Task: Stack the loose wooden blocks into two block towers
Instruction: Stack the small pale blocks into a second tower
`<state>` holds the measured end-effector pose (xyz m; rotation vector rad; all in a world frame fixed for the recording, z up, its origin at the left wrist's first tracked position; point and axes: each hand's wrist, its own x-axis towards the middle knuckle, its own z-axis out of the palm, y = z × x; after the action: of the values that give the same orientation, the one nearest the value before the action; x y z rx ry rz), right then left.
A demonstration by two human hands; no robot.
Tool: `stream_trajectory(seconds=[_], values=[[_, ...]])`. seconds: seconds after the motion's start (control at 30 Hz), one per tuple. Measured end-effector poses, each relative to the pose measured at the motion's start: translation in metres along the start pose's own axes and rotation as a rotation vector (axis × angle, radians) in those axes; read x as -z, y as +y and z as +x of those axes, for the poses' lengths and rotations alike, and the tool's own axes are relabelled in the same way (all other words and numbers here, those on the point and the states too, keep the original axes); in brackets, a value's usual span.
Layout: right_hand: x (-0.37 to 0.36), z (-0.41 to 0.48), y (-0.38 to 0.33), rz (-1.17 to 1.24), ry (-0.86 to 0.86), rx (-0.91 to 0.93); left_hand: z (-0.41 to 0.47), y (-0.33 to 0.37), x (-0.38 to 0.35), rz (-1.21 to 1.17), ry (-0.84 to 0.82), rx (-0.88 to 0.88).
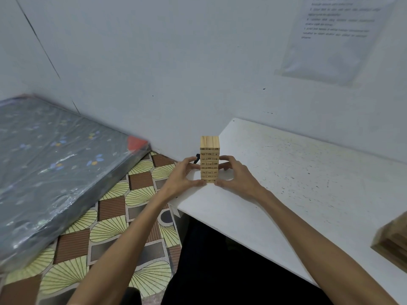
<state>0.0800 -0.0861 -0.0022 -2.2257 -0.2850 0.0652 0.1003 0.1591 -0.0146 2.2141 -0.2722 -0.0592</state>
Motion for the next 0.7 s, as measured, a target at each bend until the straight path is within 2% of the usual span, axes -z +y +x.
stream_trajectory(seconds=[0.47, 0.7], values=[[0.0, -0.004, -0.004, 0.027, 0.038, -0.012, 0.003, -0.006, -0.002, -0.082, 0.03, -0.032], [0.007, -0.006, 0.004, 0.014, 0.088, -0.037, 0.016, 0.003, -0.007, -0.072, -0.021, -0.103]])
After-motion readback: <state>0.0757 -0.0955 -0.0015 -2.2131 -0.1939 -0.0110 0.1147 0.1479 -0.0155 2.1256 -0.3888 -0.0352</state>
